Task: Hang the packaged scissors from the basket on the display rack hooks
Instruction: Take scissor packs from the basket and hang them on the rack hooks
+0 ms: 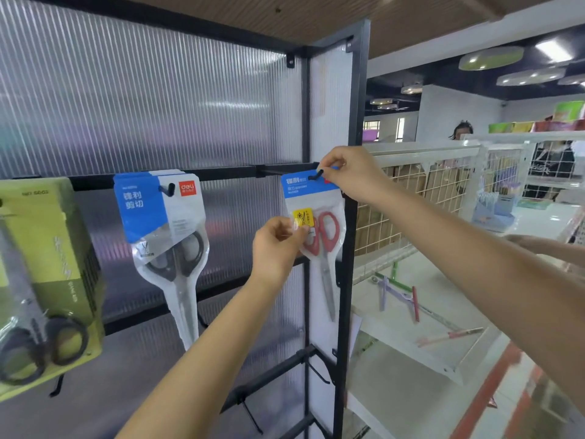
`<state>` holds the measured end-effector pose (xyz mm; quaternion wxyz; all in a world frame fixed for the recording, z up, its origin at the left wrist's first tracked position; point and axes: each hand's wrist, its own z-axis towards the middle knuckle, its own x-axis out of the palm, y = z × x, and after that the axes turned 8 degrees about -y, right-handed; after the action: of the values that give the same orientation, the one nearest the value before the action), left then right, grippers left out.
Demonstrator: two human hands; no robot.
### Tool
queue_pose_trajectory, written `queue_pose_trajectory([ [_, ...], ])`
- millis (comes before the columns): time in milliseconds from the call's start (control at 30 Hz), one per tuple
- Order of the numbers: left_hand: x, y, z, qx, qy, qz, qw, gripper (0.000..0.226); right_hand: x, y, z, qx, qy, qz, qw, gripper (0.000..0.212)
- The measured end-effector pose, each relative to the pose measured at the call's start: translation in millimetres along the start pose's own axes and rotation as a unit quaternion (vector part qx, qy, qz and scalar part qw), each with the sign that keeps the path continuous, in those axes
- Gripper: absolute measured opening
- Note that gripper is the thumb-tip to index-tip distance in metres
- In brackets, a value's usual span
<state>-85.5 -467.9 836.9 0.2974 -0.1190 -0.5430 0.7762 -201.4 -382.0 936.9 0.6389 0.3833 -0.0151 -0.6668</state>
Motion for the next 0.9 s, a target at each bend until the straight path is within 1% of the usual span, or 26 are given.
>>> queue_pose_trajectory([
  [67,1,5,8,-0.026,-0.034,0.001,0.999,0.009,9,-1,5,-0.001,-0.008,0.006,1.000,0.009],
  [200,5,14,28,-0.039,-0.119,0.012,0.992,0.009,27,-4,11,-0.033,-0.015,-0.010,0.999,0.003],
  [267,6,16,38,-0.049,-0.160,0.014,0.986,0.008,35,-7,13,-0.056,-0.019,-0.021,0.998,0.007],
  [333,6,17,49,-0.063,-0.185,0.015,0.981,0.007,42,-10,16,-0.072,-0.013,-0.026,0.997,0.016],
  [400,6,17,60,-0.078,-0.192,0.014,0.978,0.014,51,-13,16,-0.081,0.015,-0.039,0.996,0.025],
  [500,2,18,75,-0.093,-0.204,0.025,0.974,0.006,66,-22,17,-0.064,0.045,-0.033,0.996,0.042],
  [533,0,18,80,-0.101,-0.205,0.033,0.973,0.005,70,-25,19,-0.067,0.058,-0.060,0.994,0.048],
  [600,-3,19,89,-0.122,-0.204,0.052,0.970,0.006,78,-28,23,-0.088,0.096,-0.151,0.980,0.058],
  [667,-4,23,96,-0.123,-0.199,0.092,0.968,0.010,81,-30,25,-0.106,0.113,-0.212,0.965,0.065],
  [833,-9,23,105,-0.092,-0.200,0.184,0.958,0.023,88,-24,26,-0.107,0.124,-0.245,0.955,0.072],
  [900,-10,25,101,-0.091,-0.205,0.173,0.959,0.020,89,-22,24,-0.096,0.124,-0.235,0.959,0.071],
])
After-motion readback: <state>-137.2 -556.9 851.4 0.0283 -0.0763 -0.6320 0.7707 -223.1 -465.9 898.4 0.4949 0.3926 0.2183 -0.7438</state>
